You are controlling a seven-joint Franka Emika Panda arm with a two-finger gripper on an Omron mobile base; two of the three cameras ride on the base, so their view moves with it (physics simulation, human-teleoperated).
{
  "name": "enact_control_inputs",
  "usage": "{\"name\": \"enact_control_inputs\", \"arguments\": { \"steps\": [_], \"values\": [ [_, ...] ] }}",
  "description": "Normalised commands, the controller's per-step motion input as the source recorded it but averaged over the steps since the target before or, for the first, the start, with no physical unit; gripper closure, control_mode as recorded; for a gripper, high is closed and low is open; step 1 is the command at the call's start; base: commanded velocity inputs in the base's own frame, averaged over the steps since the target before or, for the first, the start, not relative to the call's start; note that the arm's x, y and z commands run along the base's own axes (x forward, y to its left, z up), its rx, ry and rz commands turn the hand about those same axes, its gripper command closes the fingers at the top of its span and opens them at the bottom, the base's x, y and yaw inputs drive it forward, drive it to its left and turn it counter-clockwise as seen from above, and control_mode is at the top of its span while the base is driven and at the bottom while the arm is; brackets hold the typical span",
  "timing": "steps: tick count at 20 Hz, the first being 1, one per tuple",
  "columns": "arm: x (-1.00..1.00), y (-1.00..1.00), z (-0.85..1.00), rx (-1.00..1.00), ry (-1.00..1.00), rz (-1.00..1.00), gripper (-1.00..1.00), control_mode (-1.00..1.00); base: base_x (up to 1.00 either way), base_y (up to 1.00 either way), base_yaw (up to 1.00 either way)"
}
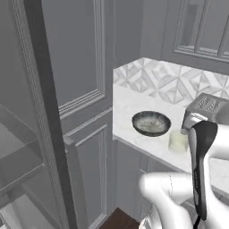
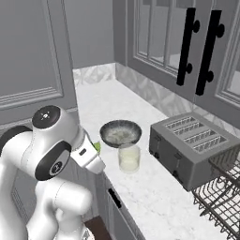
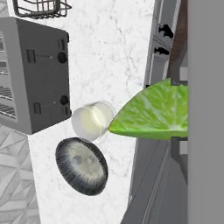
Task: Grab a lemon wedge from the fridge and one ice cube from the ice bowl, and put them in the glass of lemonade.
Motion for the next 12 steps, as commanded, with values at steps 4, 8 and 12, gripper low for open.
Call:
{"name": "enact_control_inputs", "arguments": {
  "steps": [4,8,12],
  "values": [
    [0.00,0.00,0.00,0.00,0.00,0.00,1.00,1.00,1.00,0.20,-0.36],
    [0.00,0.00,0.00,0.00,0.00,0.00,1.00,1.00,0.96,0.19,-0.49],
    [0.00,0.00,0.00,0.00,0.00,0.00,1.00,1.00,1.00,0.50,-0.45]
  ]
}}
